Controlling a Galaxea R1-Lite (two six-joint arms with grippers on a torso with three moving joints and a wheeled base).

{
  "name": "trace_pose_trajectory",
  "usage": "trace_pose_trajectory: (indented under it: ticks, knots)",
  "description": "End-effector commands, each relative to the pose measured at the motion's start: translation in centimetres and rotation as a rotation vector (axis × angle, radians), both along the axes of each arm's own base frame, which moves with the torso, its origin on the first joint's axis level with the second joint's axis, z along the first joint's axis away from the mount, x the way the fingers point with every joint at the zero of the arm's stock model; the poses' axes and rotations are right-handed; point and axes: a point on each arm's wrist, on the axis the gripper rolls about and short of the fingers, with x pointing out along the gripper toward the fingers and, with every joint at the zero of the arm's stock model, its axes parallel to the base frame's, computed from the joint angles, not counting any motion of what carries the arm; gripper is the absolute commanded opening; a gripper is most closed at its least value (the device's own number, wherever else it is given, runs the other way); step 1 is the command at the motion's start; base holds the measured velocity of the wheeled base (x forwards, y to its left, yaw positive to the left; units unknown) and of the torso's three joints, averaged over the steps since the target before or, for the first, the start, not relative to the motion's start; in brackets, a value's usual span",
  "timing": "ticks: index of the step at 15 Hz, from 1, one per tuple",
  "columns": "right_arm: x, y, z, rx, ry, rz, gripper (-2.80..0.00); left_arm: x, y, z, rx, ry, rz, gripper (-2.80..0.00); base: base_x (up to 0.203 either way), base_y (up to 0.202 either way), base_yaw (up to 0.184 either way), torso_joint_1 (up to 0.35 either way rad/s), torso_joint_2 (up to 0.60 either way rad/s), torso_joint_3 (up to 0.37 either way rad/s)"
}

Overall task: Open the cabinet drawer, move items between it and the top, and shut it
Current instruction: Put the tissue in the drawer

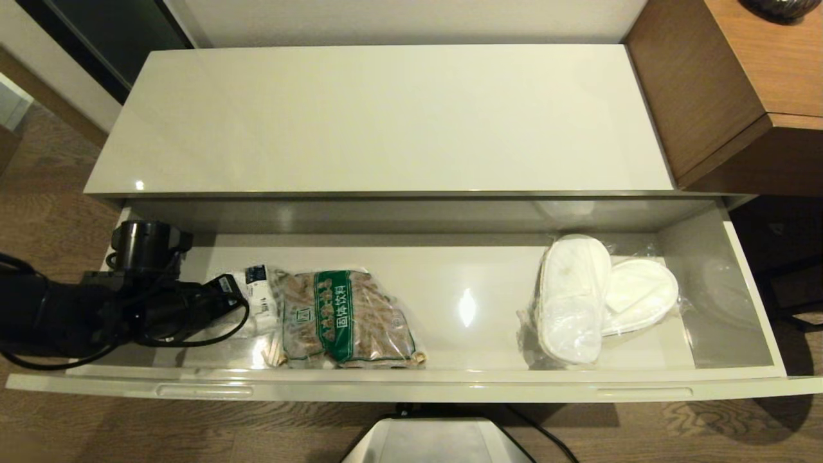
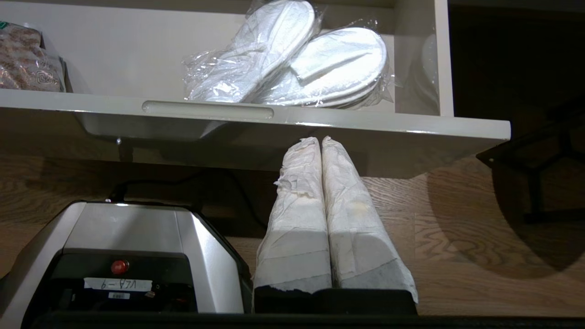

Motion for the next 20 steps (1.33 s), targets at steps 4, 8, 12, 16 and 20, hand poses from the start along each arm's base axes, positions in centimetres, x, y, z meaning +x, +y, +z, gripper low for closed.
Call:
trace_pose_trajectory:
  ticks: [4,8,12,16,20]
  knots:
    - [-0.1,0.0,-0.1,-0.001,-0.013,0.001,-2.80,-0.2,-0.1,0.4,-0.003,-0.010,0.002,0.00,0.000,0.000,0.000,0.000,0.00,0.000]
    - [-0.1,0.0,-0.1,-0.001,-0.013,0.000,-2.80,-1.9,-0.7,2.0,-0.003,-0.034,-0.022,0.00,0.000,0.000,0.000,0.000,0.00,0.000]
    - [-0.1,0.0,-0.1,-0.001,-0.013,0.001,-2.80,-3.4,-1.0,3.0,-0.004,-0.057,-0.036,0.00,0.000,0.000,0.000,0.000,0.00,0.000]
    - [-0.1,0.0,-0.1,-0.001,-0.013,0.001,-2.80,-8.3,-1.4,5.8,-0.004,-0.068,-0.078,0.00,0.000,0.000,0.000,0.000,0.00,0.000]
    - [-0.1,0.0,-0.1,-0.001,-0.013,0.001,-2.80,-12.3,-1.8,6.8,0.016,-0.019,-0.150,0.00,0.000,0.000,0.000,0.000,0.00,0.000]
